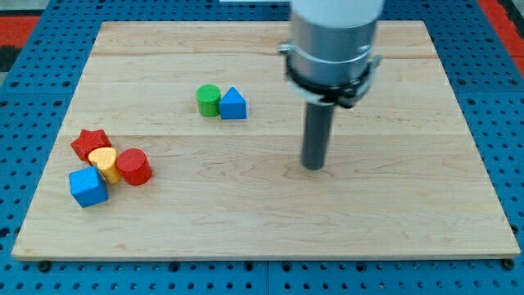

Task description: Drag the yellow hexagon to the right of red star

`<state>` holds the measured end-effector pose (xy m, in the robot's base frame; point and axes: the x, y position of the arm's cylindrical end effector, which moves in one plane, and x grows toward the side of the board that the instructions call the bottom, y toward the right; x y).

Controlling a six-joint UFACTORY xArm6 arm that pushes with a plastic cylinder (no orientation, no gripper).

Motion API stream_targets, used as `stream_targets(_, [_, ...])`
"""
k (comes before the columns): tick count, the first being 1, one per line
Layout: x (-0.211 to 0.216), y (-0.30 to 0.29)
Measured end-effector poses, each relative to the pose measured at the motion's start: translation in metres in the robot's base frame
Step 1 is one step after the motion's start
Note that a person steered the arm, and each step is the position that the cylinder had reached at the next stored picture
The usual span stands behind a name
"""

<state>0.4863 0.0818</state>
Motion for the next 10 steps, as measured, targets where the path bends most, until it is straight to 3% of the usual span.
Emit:
stream_targets(3, [-0.115, 0.15])
stream_targets(9, [-0.144, 0.163])
stream_targets(10, [-0.175, 0.156])
